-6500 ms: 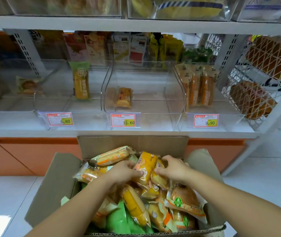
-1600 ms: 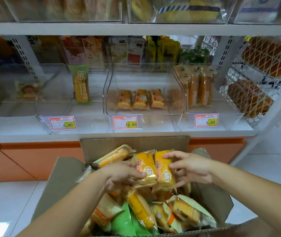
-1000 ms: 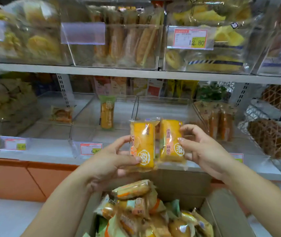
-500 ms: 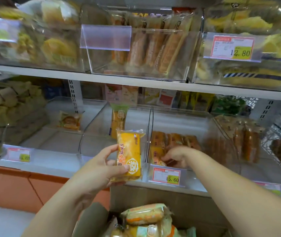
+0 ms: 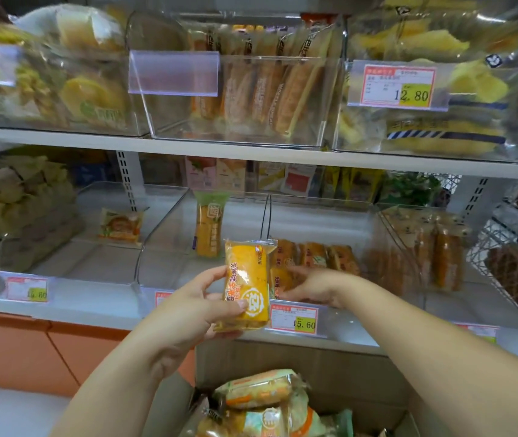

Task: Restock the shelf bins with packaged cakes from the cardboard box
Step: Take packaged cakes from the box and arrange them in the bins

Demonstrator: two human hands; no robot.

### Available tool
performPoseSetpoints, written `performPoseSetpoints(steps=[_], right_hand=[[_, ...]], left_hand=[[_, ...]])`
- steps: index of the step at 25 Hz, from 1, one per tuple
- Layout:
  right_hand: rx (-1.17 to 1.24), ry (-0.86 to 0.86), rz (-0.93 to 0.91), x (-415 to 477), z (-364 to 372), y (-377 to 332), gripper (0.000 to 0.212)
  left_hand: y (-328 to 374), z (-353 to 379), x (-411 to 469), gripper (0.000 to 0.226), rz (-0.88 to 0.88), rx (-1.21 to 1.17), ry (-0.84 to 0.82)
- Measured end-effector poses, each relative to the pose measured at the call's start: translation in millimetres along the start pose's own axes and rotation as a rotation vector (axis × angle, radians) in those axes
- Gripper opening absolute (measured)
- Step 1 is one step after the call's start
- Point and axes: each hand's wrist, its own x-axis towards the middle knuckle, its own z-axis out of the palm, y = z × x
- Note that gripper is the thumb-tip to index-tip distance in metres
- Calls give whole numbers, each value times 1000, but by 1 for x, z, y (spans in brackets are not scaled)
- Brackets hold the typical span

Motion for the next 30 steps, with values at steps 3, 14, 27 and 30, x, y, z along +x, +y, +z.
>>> performPoseSetpoints(steps=[3,14,27,30], right_hand=[[-67,19,-14,3,3,-4,80],[331,236,-233,-35,-11,-5,55],[-2,145,213,-23,-41,29,57],[44,51,251,-11,-30,30,64]], left_hand=[[3,6,1,56,13,-17,7],[-3,13,7,63,57,18,-35],[-24,32,44,68,313,934,252],[-27,35,45,68,344,991,218]])
